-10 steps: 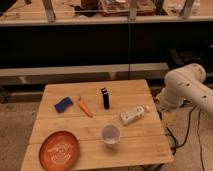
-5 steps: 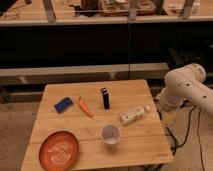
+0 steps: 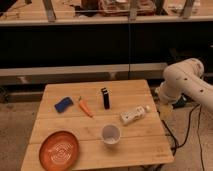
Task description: Knock the eraser over
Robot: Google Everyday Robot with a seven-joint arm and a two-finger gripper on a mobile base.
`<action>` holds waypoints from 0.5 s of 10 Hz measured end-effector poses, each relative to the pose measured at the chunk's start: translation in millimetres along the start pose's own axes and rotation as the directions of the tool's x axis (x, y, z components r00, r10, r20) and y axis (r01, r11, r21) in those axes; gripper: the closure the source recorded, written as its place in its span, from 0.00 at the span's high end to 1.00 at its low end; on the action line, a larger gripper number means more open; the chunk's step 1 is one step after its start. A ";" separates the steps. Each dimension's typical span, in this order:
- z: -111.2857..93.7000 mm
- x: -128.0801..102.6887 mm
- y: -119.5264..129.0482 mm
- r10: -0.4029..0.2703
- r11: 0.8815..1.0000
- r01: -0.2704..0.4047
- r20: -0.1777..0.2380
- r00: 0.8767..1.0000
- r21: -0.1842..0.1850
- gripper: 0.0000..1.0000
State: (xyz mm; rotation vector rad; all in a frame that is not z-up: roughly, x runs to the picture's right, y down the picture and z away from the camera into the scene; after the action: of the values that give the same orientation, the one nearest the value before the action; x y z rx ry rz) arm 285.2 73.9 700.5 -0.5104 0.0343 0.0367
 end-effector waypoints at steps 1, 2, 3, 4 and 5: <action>-1.7 0.0 -0.3 -0.001 1.000 0.001 0.003 1.000 0.009 0.80; -0.7 -1.3 -3.7 -0.003 1.000 0.002 0.009 1.000 0.018 0.80; 0.0 -3.6 -12.8 -0.007 1.000 0.007 0.014 1.000 0.029 0.80; 1.9 -7.1 -25.5 -0.019 0.999 0.018 0.017 1.000 0.039 0.80; 2.2 -10.2 -33.3 -0.028 0.999 0.027 0.020 0.999 0.047 0.80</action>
State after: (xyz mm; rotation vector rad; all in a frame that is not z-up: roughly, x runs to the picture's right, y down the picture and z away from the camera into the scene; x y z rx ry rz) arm 276.5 45.7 719.1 -0.4634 0.0081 0.0139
